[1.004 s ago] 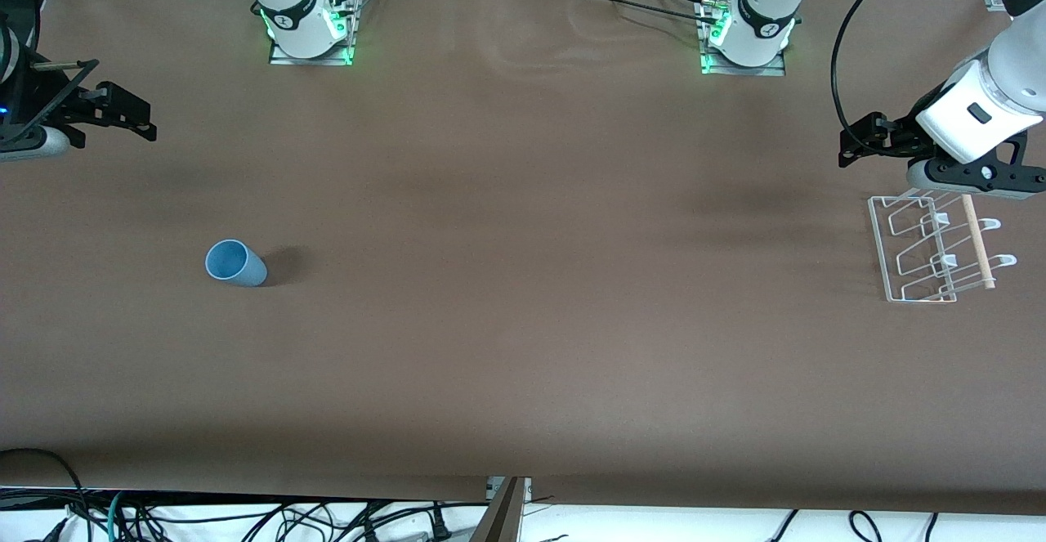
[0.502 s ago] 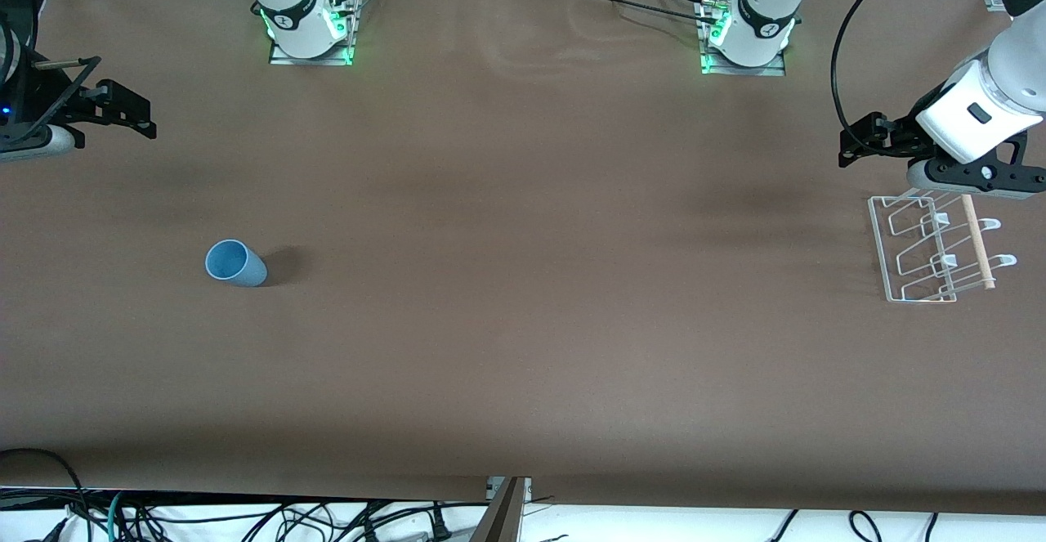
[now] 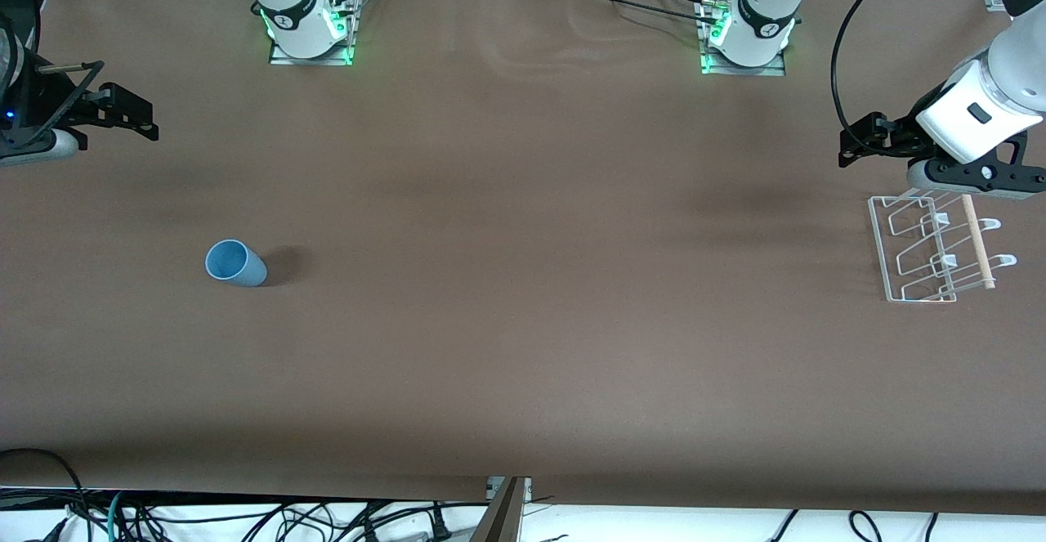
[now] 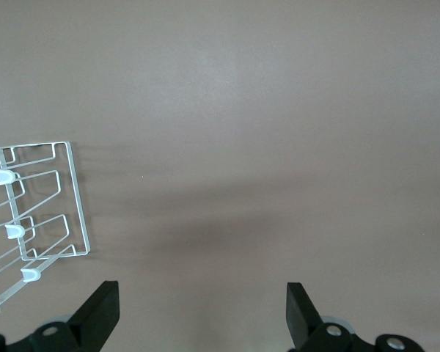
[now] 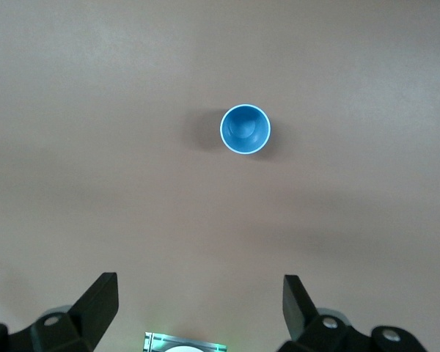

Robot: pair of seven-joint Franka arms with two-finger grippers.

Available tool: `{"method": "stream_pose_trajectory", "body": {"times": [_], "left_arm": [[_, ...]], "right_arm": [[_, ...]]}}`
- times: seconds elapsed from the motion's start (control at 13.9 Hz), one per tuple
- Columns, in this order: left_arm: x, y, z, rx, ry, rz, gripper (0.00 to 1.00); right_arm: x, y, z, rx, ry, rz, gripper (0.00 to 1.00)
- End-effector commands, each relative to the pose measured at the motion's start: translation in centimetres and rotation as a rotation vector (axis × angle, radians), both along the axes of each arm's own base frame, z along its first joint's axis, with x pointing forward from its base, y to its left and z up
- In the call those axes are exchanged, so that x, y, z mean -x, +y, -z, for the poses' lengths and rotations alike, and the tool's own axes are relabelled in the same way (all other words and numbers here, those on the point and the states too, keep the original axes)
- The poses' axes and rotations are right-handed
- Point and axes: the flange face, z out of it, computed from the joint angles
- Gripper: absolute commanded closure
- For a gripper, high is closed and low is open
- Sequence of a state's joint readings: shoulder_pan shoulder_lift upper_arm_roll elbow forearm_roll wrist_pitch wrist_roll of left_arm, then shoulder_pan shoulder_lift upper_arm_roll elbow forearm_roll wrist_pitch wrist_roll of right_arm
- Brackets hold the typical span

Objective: Transfer cup to left arm and place on rack

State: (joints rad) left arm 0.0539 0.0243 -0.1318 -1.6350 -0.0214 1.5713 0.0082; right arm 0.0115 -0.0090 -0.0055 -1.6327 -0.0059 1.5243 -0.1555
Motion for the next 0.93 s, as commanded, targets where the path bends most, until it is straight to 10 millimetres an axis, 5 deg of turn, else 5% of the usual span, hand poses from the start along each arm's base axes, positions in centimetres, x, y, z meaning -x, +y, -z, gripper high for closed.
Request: {"method": "stream_pose_trajectory", "body": {"times": [0.0,0.57,0.86], "left_arm": [[0.5,0.0,-0.2,0.024,0.004,-0.007,0.0],[0.5,0.0,-0.2,0.024,0.004,-0.007,0.0],[0.5,0.0,-0.2,0.023,0.004,-0.005,0.0]], "right_arm": [[-0.3,-0.1,-0.4,0.013,0.01,-0.015,0.01],[-0.5,-0.1,0.4,0.007,0.028,-0.023,0.01],[-3.2,-1.5,7.6,0.01,0.124,-0.038,0.01]]}}
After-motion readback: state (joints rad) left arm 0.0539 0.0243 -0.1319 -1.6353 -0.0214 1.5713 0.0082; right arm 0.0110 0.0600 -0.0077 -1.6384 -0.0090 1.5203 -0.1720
